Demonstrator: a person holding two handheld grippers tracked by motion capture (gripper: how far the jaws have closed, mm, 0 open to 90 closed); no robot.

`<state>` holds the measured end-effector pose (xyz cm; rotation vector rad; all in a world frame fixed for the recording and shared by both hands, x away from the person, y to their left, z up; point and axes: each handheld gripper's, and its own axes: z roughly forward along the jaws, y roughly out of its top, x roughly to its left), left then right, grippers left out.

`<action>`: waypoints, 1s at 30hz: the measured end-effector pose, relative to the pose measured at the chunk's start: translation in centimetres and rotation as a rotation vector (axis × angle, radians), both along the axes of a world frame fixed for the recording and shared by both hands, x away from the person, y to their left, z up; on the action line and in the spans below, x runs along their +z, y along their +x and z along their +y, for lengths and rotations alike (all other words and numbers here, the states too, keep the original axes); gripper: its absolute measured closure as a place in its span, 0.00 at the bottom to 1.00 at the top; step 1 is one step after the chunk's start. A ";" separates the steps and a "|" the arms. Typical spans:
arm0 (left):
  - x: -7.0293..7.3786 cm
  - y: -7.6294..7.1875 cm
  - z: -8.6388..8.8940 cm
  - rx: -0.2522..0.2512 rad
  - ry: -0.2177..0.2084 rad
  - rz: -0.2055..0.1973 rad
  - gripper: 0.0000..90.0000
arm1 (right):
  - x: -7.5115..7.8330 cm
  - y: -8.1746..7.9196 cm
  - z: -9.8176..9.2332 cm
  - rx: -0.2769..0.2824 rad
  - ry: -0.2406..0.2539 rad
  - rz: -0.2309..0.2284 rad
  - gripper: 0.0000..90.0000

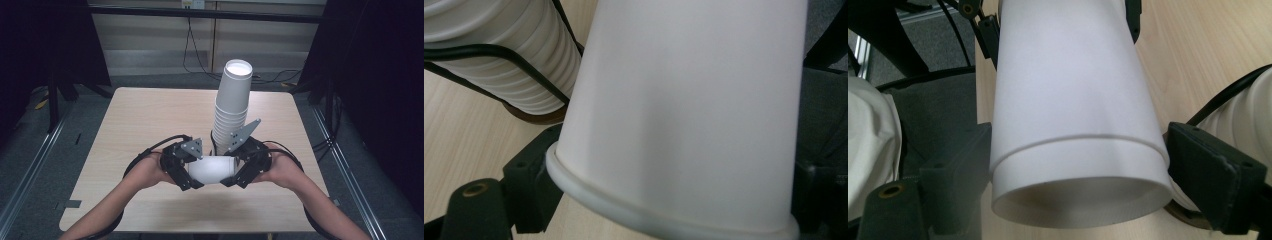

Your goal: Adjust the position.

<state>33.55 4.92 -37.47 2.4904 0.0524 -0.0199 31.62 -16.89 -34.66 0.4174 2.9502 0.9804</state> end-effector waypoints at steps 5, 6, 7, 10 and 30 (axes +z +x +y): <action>0.3 -0.4 -0.5 0.000 0.056 -0.032 0.18 | 0.0 0.0 0.4 0.003 -0.053 0.000 0.15; 0.3 -0.4 -0.6 0.000 0.067 -0.034 0.18 | 0.0 -0.1 0.5 0.003 -0.068 -0.002 0.15; 0.4 -0.4 -0.7 -0.003 0.078 -0.044 0.18 | 0.0 -0.1 0.5 0.003 -0.068 -0.002 0.15; 0.6 -0.5 -1.0 -0.004 0.099 -0.054 0.18 | 0.0 -0.2 1.0 0.005 -0.136 0.001 0.15; 0.9 -0.8 -2.1 -0.022 0.195 -0.096 0.17 | -0.6 -0.2 2.3 -0.010 -0.264 0.032 0.15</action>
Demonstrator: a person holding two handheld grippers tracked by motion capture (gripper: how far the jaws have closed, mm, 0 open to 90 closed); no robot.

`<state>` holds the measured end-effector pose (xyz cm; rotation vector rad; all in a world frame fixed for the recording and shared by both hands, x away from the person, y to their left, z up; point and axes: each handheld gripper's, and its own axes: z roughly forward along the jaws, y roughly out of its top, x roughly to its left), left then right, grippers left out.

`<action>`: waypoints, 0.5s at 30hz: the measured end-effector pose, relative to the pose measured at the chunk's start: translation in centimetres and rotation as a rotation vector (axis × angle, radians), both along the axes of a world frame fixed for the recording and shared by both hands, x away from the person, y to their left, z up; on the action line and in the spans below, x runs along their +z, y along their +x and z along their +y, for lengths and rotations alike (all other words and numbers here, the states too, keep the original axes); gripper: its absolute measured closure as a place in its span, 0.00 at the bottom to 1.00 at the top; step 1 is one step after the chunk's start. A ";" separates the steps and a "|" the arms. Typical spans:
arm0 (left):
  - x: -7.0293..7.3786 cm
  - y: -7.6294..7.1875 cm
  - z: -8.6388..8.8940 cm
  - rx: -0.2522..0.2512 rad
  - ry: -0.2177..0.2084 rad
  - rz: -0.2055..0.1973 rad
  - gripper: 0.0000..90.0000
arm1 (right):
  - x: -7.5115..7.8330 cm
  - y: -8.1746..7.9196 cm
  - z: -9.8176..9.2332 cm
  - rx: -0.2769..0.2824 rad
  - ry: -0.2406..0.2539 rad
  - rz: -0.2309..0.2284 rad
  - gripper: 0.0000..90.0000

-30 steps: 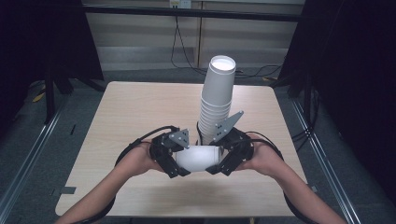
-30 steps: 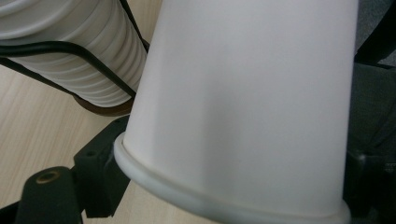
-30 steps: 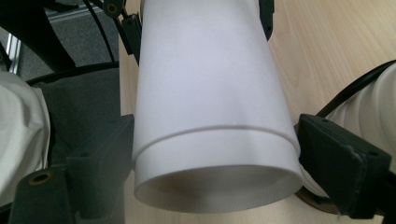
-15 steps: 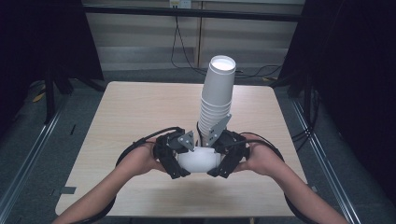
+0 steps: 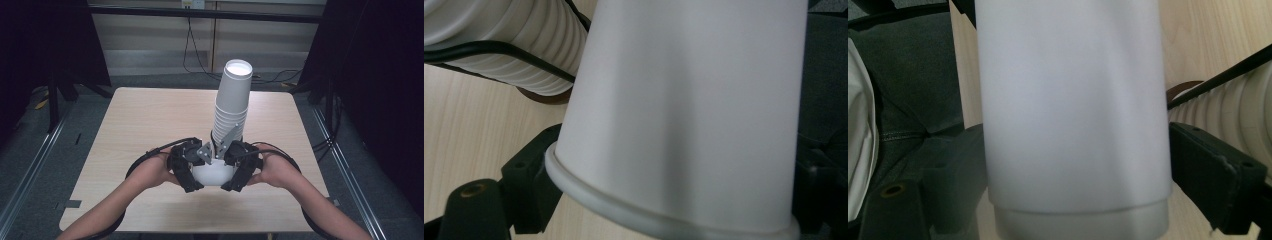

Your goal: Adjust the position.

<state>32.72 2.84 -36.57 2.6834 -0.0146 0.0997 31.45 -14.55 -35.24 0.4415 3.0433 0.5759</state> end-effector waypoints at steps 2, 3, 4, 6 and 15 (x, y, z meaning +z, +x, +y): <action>-0.8 -1.0 -0.4 0.125 -0.138 0.059 0.17 | -0.2 0.1 0.0 0.008 -0.006 0.001 0.15; -0.4 -0.3 -0.2 0.044 -0.050 0.013 0.17 | -0.2 0.1 0.0 0.006 -0.010 0.006 0.15; 0.0 0.0 -0.1 -0.010 0.014 -0.023 0.17 | -0.3 0.1 0.1 -0.005 -0.012 0.009 0.15; -0.7 -0.7 -0.3 0.089 -0.080 0.010 0.17 | -0.5 0.2 0.2 0.000 -0.010 0.005 0.15; 0.1 0.0 -0.3 -0.032 0.045 -0.031 0.17 | -0.7 0.0 0.4 0.011 -0.016 0.024 0.25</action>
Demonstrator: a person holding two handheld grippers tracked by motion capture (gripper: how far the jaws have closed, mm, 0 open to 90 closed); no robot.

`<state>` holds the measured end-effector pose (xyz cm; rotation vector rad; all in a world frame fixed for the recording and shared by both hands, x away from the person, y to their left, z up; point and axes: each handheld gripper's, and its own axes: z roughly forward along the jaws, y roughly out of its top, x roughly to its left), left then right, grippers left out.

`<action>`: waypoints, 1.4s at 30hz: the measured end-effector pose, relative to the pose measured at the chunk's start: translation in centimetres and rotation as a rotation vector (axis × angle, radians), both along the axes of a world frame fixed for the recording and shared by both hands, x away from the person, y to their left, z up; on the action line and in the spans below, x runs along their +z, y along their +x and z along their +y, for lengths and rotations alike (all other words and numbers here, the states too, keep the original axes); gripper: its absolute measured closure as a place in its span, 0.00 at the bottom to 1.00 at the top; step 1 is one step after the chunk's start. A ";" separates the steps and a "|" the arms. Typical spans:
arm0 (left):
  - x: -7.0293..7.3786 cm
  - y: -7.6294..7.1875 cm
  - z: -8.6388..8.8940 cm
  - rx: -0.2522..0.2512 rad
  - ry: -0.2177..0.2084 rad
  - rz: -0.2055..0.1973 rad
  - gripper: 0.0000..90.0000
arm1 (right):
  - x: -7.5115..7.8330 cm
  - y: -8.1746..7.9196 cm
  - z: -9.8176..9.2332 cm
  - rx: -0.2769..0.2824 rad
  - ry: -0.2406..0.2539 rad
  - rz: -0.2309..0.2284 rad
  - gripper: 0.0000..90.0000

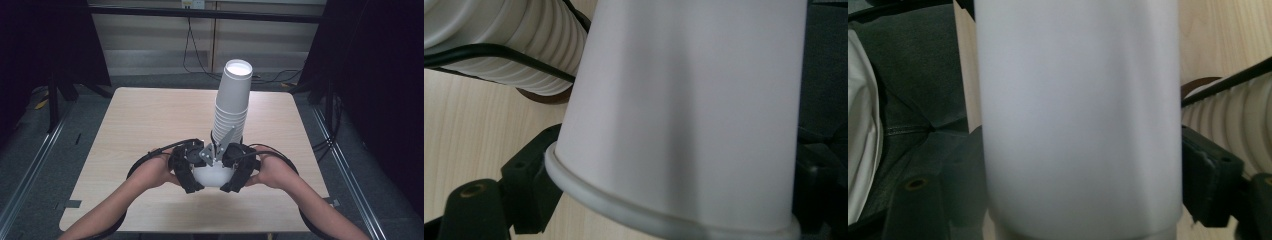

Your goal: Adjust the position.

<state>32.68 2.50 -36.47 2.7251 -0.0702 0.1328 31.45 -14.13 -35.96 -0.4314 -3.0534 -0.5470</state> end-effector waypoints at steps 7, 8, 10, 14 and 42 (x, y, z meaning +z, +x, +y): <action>0.0 -0.1 0.1 -0.020 -0.026 -0.016 0.14 | -0.1 -0.2 -0.2 0.012 0.009 -0.001 0.29; -0.1 -0.1 0.1 -0.019 -0.028 -0.013 0.14 | -0.1 -0.2 -0.2 0.009 0.003 0.012 0.29; 0.0 0.0 0.2 -0.032 -0.035 -0.015 0.13 | -0.1 -0.2 -0.3 0.005 0.015 0.014 0.29; -0.1 -0.2 0.3 -0.010 -0.072 0.004 0.12 | 0.0 -0.3 -0.6 0.007 0.017 0.005 0.29; -0.1 1.1 2.5 0.040 -0.315 0.145 0.00 | -0.4 -0.3 -2.6 0.027 0.188 -0.054 0.29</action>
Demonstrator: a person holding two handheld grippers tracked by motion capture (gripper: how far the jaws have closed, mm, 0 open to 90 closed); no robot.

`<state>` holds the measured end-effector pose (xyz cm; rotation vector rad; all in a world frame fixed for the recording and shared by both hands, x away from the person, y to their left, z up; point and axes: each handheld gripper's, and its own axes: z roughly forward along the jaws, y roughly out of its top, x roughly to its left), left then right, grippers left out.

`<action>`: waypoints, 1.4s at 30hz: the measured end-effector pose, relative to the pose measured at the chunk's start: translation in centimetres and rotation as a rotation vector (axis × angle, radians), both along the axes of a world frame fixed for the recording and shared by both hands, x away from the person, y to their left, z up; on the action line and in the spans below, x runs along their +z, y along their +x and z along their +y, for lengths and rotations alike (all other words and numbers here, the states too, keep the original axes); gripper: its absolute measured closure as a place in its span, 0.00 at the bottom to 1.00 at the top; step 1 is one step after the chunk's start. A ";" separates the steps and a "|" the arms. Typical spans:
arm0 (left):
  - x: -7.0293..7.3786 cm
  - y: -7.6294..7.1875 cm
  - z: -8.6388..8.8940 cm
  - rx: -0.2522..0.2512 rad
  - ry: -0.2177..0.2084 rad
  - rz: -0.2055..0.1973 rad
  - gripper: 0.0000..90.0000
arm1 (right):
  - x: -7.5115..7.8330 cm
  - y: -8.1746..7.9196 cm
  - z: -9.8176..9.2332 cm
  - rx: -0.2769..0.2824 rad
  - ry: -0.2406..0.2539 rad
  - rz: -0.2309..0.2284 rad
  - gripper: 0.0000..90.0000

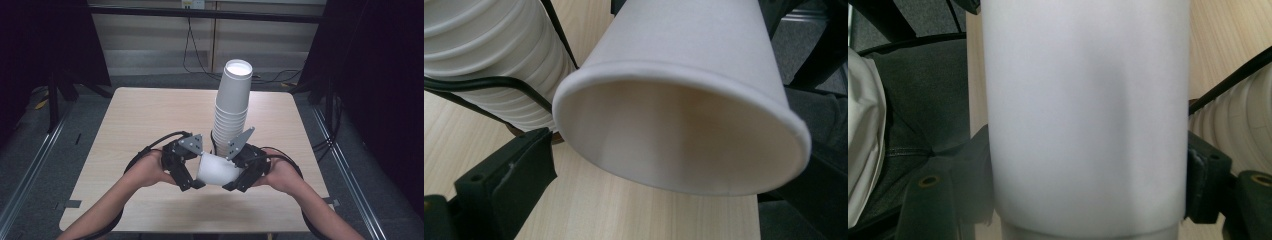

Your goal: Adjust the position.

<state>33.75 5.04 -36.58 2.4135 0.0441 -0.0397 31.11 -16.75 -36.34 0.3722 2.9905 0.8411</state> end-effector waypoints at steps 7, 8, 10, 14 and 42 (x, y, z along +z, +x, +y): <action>-0.4 0.1 0.1 0.009 -0.034 0.021 0.00 | 0.1 0.0 -0.6 -0.019 0.036 -0.004 0.29; -0.4 0.1 0.1 0.011 -0.038 0.024 0.00 | 0.1 0.0 -0.6 -0.017 0.042 -0.001 0.29; -0.4 0.2 0.1 0.011 -0.052 0.033 0.01 | 0.0 0.0 -0.6 -0.018 0.052 0.002 0.29; -0.5 0.3 0.1 0.009 -0.074 0.042 0.01 | 0.0 0.0 -0.6 -0.015 0.073 -0.005 0.29; -0.3 0.8 0.9 0.002 -0.195 0.108 0.06 | -0.2 0.0 -0.9 0.000 0.121 -0.009 0.28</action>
